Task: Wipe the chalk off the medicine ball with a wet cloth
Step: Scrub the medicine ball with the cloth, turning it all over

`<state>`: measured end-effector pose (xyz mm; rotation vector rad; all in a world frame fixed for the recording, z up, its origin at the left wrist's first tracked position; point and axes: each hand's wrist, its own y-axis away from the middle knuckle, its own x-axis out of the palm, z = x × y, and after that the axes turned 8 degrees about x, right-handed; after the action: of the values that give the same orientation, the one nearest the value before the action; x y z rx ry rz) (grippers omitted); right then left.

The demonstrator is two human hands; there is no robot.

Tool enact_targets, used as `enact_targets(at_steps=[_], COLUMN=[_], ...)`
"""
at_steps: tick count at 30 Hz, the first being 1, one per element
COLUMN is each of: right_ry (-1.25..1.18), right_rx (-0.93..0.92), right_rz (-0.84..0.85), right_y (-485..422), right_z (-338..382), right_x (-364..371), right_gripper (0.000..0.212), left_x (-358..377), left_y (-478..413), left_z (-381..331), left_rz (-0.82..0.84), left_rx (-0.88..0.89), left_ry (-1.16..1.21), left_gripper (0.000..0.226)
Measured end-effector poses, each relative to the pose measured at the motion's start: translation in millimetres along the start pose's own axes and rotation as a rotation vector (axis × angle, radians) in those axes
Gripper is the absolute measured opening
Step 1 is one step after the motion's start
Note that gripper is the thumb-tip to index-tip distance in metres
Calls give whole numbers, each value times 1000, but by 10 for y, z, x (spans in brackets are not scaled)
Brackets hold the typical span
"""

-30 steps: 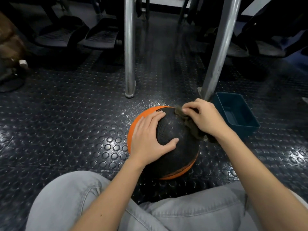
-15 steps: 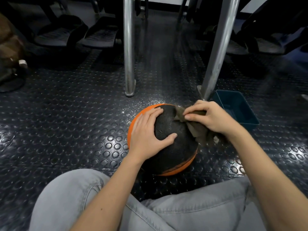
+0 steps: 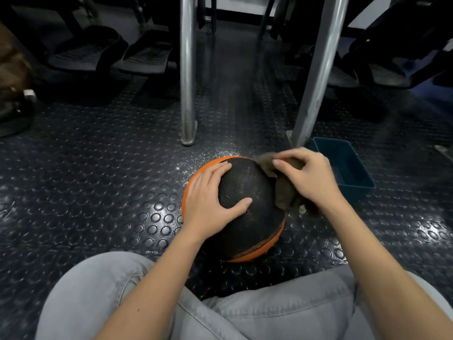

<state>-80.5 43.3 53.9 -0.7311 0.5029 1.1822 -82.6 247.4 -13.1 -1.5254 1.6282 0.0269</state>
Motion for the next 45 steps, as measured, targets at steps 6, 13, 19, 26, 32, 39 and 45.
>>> enact_targets(at_steps=[6,13,19,26,32,39,45], right_ry=[-13,-109,-5,52,111,115,-40], right_rx=[-61,-115,-199,-320,-126,-95,-285], right_rz=[7,227,253,248,70,23,182], right_y=[-2,100,55,202,64,53,418], right_z=[-35,92,23,119,-19,-77,122], right_x=[200,21,8,133,102,90,149], right_gripper=[10,9,13,11,11,13,13], left_x=[-78,-222,-207,-233,-174,-178,-166], left_y=[-88,-118,-182,-150,-130,-102,-87], left_z=[4,83,59,77,20,2,33], left_rz=[133,330,358,348,328,312,274], left_rx=[0,56,22,-3,22,22,23], left_ry=[40,59,70,84,76,82,74], left_gripper=[88,89,96,96,92,93,92])
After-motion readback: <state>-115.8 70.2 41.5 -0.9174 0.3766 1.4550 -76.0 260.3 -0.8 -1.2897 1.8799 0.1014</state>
